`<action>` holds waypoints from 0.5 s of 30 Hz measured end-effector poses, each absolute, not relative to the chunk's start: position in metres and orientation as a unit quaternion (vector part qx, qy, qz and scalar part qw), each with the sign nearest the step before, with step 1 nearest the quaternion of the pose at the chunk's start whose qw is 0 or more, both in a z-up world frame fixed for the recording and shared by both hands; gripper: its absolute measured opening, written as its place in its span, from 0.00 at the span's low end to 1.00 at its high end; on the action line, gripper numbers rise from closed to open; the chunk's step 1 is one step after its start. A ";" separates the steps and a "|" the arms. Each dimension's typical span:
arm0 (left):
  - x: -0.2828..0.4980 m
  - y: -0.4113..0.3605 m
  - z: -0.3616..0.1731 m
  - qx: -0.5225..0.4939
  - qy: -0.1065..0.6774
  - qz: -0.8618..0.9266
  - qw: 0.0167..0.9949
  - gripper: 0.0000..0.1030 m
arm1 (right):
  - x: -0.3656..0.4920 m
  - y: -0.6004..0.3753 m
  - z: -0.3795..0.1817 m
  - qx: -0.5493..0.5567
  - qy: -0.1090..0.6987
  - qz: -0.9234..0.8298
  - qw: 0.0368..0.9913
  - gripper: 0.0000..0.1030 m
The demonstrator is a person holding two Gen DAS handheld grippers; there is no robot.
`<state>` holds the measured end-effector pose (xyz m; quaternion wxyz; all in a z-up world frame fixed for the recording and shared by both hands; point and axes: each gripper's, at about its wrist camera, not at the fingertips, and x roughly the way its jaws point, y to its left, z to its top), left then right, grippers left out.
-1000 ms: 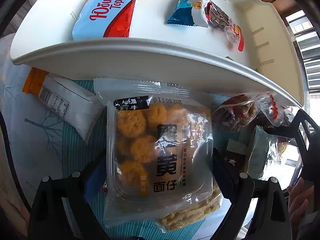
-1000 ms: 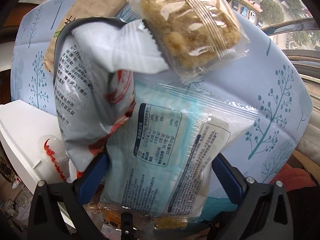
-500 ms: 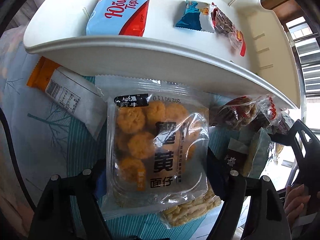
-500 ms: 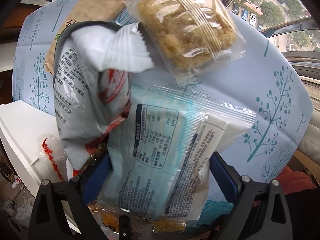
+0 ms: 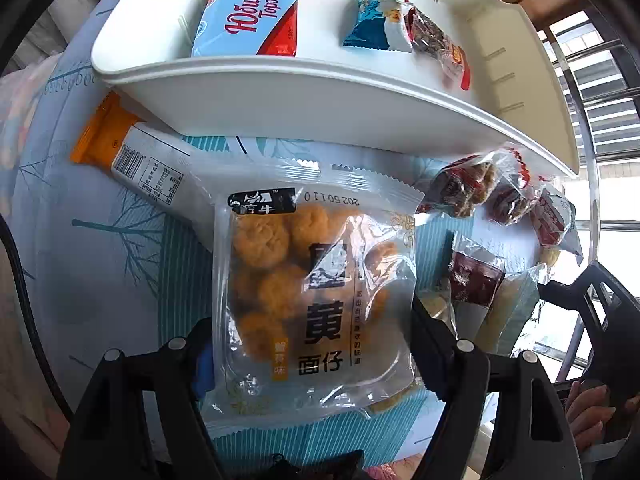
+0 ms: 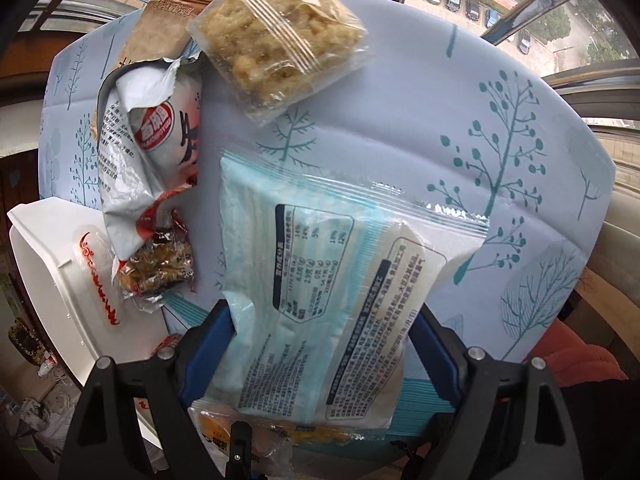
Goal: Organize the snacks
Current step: 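Lift both bags and carry them over the white bin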
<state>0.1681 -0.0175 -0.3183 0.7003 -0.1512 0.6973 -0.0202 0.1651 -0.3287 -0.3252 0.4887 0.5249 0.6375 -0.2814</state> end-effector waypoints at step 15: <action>0.164 -0.010 -0.223 -0.111 0.660 -0.120 0.734 0.75 | 0.128 -0.319 -0.247 0.537 0.595 -0.238 0.549 0.75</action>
